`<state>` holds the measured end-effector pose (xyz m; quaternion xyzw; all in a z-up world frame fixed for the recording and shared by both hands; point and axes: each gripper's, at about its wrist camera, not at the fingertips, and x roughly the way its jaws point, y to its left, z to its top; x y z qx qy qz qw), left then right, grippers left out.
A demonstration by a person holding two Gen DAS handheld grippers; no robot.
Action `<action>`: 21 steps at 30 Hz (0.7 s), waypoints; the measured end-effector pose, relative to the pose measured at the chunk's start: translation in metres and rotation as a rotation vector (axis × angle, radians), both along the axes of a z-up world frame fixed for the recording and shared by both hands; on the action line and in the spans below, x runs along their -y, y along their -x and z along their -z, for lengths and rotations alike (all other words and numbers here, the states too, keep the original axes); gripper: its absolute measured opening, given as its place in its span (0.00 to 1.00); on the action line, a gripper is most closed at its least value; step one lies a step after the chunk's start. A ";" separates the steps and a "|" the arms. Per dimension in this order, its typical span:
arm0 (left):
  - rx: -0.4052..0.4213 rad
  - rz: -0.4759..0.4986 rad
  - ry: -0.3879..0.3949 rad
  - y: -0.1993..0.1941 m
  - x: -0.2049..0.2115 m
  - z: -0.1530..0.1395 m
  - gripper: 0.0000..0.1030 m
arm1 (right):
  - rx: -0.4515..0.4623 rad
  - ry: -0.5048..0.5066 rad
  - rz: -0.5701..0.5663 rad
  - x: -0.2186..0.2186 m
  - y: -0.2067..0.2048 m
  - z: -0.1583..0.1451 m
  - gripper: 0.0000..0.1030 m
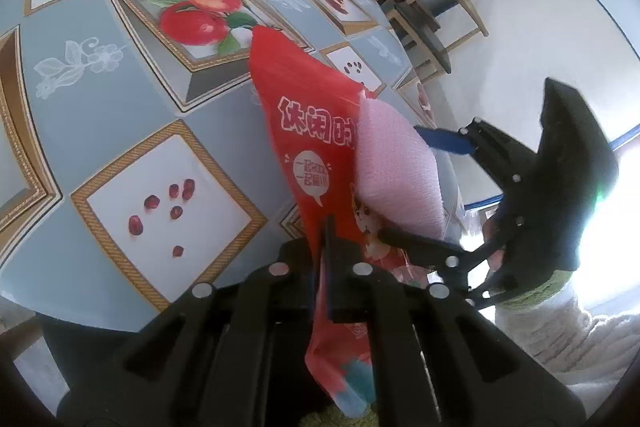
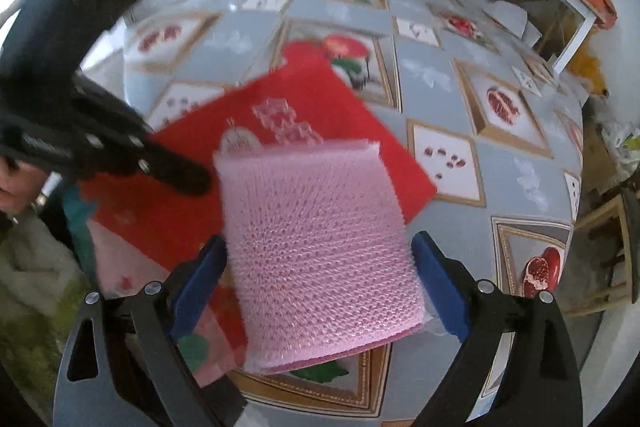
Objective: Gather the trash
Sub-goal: 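Lift the red bag with left while right lifts the pink sponge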
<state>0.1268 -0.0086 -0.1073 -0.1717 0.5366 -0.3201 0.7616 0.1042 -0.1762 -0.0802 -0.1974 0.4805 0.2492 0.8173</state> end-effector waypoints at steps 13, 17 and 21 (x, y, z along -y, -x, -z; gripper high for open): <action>0.028 -0.029 -0.029 0.007 0.001 -0.003 0.02 | -0.048 -0.167 0.369 0.047 0.008 -0.002 0.78; 0.061 -0.048 -0.064 0.012 0.003 -0.008 0.02 | -0.027 -0.162 0.407 0.046 0.009 -0.002 0.78; 0.089 -0.059 -0.087 0.017 0.004 -0.013 0.02 | -0.024 -0.175 0.444 0.048 0.009 -0.005 0.76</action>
